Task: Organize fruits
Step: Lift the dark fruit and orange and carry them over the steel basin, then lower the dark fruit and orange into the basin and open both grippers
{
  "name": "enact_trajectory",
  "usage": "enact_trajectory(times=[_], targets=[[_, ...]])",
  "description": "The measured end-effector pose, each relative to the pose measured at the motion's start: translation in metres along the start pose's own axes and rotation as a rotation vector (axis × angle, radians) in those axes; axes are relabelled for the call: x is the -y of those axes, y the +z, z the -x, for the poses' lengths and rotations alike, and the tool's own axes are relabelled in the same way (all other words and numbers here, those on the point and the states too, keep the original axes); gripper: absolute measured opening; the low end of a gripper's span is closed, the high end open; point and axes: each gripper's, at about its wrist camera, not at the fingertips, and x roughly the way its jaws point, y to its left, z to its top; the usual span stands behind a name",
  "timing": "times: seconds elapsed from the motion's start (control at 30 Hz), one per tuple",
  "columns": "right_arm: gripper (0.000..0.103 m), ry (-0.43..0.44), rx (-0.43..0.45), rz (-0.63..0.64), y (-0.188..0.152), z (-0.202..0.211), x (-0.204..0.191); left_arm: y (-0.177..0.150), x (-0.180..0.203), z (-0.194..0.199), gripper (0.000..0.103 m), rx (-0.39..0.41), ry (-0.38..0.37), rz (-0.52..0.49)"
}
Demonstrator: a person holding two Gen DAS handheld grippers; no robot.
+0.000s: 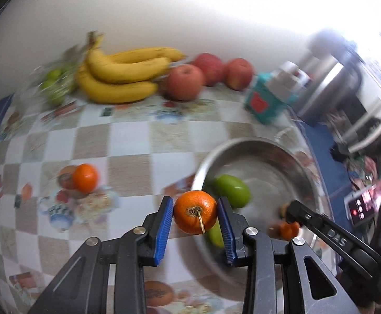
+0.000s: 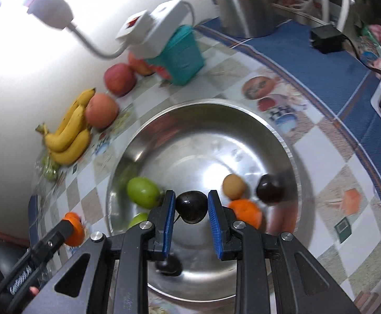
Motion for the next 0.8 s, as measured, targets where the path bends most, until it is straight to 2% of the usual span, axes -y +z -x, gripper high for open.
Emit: enact_trajectory(times=[0.2, 0.5, 0.8], targets=[[0.026, 0.017, 0.031, -0.003, 0.005, 0.0, 0.008, -0.004, 0.03, -0.019, 0.038, 0.009, -0.01, -0.08], [0.026, 0.035, 0.028, 0.043, 0.003, -0.017, 0.001, -0.005, 0.021, -0.035, 0.038, 0.044, 0.008, -0.068], [0.027, 0.016, -0.012, 0.067, 0.0, -0.032, -0.002, -0.007, 0.026, -0.046, 0.038, 0.032, 0.017, -0.089]])
